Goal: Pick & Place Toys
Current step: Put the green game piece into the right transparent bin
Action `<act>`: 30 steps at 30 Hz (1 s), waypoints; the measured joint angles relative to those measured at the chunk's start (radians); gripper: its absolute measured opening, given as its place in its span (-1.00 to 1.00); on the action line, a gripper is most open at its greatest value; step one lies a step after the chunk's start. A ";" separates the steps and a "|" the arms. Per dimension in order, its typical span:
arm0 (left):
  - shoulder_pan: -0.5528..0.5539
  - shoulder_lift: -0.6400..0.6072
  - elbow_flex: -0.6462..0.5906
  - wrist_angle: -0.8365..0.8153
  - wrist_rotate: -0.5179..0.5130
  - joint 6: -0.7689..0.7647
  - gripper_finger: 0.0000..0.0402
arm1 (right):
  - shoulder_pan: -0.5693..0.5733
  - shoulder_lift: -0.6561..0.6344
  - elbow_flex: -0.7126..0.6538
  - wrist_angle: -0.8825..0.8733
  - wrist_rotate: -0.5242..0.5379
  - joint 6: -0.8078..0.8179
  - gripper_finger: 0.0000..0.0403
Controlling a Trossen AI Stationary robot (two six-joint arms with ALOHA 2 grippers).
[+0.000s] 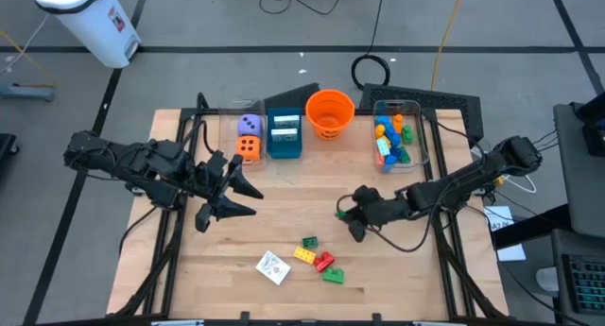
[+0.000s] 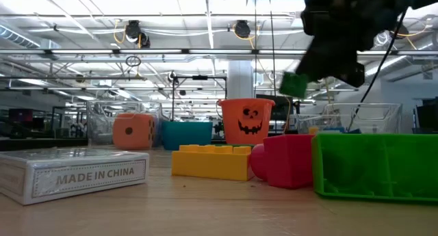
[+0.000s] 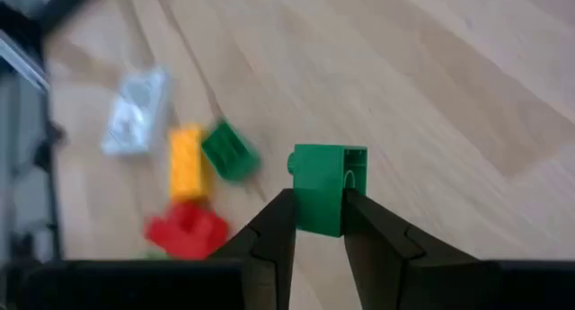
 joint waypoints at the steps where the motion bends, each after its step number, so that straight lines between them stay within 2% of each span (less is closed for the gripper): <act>1: 0.000 0.000 0.000 0.000 0.000 0.000 0.05 | -0.009 0.001 0.000 0.023 0.000 0.007 -0.62; 8: 0.000 0.000 0.000 0.000 0.000 0.000 0.05 | -0.076 0.010 -0.030 0.118 -0.007 0.112 -0.62; 13: 0.000 0.000 0.000 0.000 0.000 -0.001 0.05 | -0.109 0.011 -0.168 0.363 -0.085 0.224 -0.62; 16: 0.000 0.000 0.000 0.000 0.000 -0.001 0.05 | -0.121 0.010 -0.256 0.524 -0.083 0.310 -0.62; 19: 0.000 0.000 0.000 0.000 0.000 0.001 0.05 | -0.128 0.010 -0.317 0.606 -0.084 0.391 -0.62; 26: 0.000 0.000 0.000 0.000 0.000 0.006 0.05 | -0.128 0.010 -0.371 0.607 -0.085 0.493 -0.62; 30: 0.000 0.000 0.000 0.000 0.000 0.007 0.05 | -0.128 0.010 -0.373 0.525 -0.085 0.538 -0.62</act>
